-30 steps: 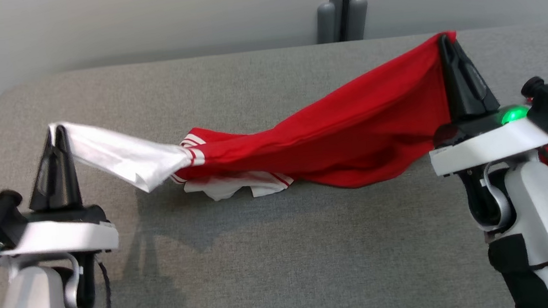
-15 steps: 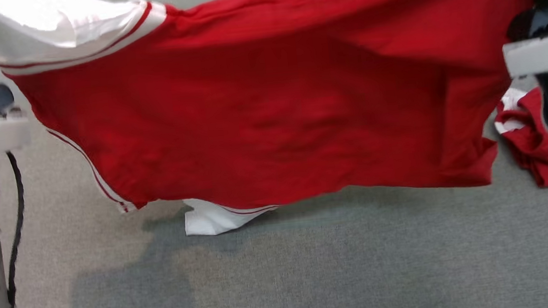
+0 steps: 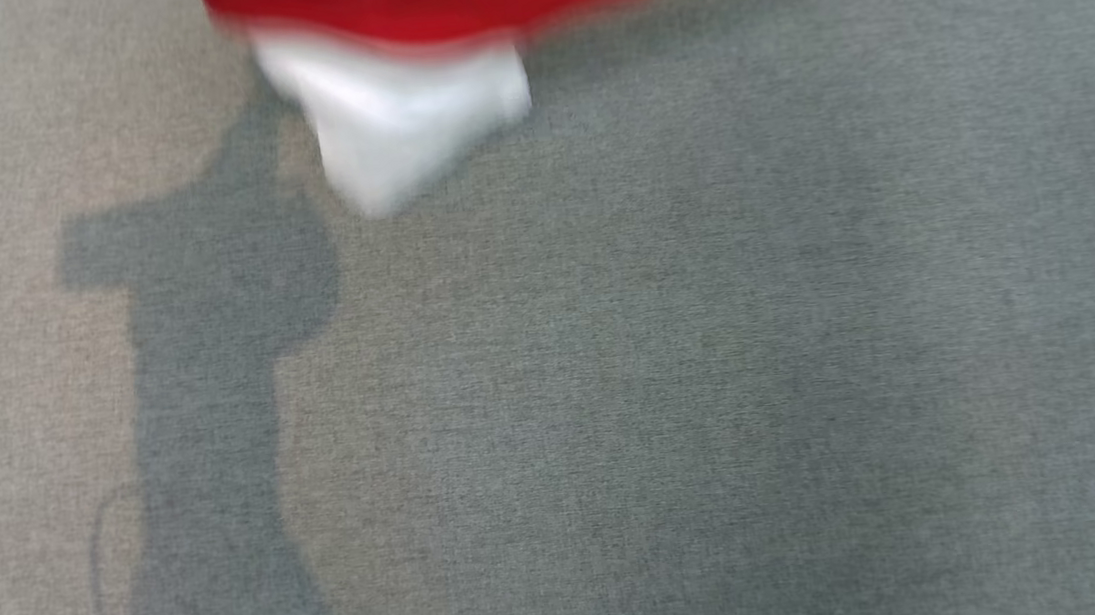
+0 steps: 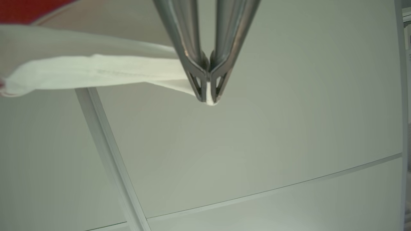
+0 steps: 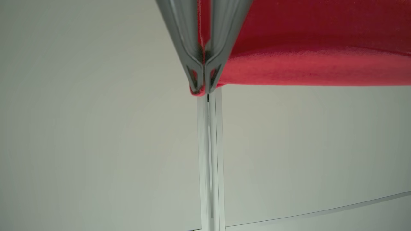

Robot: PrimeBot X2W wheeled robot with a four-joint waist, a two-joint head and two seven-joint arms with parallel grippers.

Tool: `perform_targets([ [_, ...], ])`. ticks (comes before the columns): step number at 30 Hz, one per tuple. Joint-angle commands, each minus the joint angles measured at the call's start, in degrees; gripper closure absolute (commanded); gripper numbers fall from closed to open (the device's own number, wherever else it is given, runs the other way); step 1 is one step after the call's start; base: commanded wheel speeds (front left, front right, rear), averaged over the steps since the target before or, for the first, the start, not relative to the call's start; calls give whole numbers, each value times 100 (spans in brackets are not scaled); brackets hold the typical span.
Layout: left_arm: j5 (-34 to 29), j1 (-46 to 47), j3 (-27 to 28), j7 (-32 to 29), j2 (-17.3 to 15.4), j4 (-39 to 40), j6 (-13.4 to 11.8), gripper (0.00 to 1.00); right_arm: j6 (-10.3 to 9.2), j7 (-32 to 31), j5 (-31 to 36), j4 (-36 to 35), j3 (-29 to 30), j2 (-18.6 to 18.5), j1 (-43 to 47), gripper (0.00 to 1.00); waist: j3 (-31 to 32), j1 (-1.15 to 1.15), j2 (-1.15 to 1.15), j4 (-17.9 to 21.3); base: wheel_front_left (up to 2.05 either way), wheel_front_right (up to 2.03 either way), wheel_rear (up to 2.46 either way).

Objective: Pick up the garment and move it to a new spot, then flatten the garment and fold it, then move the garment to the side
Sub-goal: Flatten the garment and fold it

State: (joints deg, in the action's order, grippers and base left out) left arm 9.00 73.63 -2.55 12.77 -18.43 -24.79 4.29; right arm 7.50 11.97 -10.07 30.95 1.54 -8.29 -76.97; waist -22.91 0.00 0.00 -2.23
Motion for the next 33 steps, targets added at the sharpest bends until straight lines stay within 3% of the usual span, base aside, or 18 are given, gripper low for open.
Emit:
perform_targets([
  [1,-65,285,18,129,-28,-140,-40,100,-3,167,128,219,141,-67,-279,100,-112,0,0,-113,0,0,0],
  [4,-3,386,68,221,-9,-341,-15,100,-3,299,208,465,343,-167,-492,100,56,0,0,-164,0,0,0],
  [11,270,-844,317,241,208,-498,76,100,-3,327,-41,1171,140,-263,621,100,371,0,0,-206,0,0,0],
  [22,467,-4689,923,247,1294,-695,145,100,-10,334,-1168,1847,-306,-247,3929,100,1004,0,0,-275,0,0,0],
  [27,597,-5821,1144,246,1482,-791,134,100,-10,334,-1393,1906,-541,-156,4844,100,1361,0,0,-233,0,0,0],
  [33,818,-6836,869,246,1514,-829,70,100,-16,335,-1561,1827,-616,-119,5795,100,1917,0,0,-234,0,0,0],
])
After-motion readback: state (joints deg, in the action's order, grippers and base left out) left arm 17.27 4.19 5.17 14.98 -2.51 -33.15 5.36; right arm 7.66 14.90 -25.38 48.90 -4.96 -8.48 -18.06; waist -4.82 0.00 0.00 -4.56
